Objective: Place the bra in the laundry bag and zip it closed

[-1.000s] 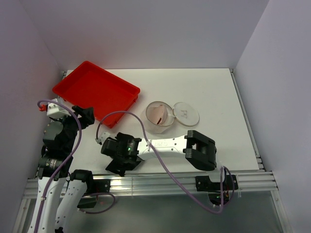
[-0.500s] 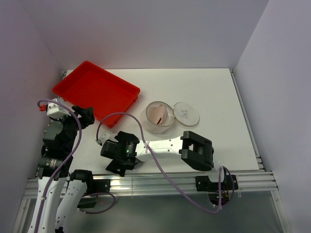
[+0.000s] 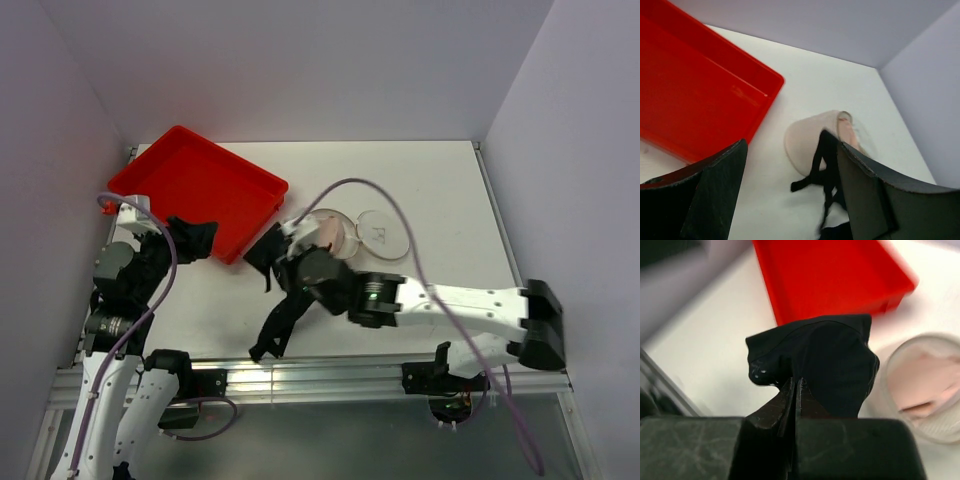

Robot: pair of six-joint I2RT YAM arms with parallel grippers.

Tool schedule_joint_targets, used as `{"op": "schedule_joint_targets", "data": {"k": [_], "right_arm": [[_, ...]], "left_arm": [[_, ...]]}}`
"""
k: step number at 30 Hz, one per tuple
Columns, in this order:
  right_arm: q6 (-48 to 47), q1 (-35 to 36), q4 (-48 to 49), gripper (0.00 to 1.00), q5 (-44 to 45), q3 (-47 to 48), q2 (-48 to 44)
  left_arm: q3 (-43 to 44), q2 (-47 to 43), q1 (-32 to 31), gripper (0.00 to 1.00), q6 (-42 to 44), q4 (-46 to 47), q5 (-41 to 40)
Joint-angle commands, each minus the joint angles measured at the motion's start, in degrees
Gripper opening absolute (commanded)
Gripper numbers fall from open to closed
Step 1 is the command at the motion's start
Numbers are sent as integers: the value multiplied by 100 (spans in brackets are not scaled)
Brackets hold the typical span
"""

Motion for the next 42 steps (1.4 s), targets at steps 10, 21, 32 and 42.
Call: {"op": "schedule_joint_targets", "data": {"k": [10,21,32,42], "right_arm": [[1030,-1157,2969,0,-2299,-965,-2372],[2365,-1438,4676,0,-3626,-799,-2523],[4755,-2132,6451,0,-5164,-439,-1390],[5513,-2141,7208,0,-5587,-192,-730]], "left_arm": [[136,-523,31,78,-868,936,1952],[-884,-612,31,93,-2064,3484,4342],[-1622,-155,-425,99,-3260,6254,4784],[-1464,206,-954,99,-2434,5816,3923]]}}
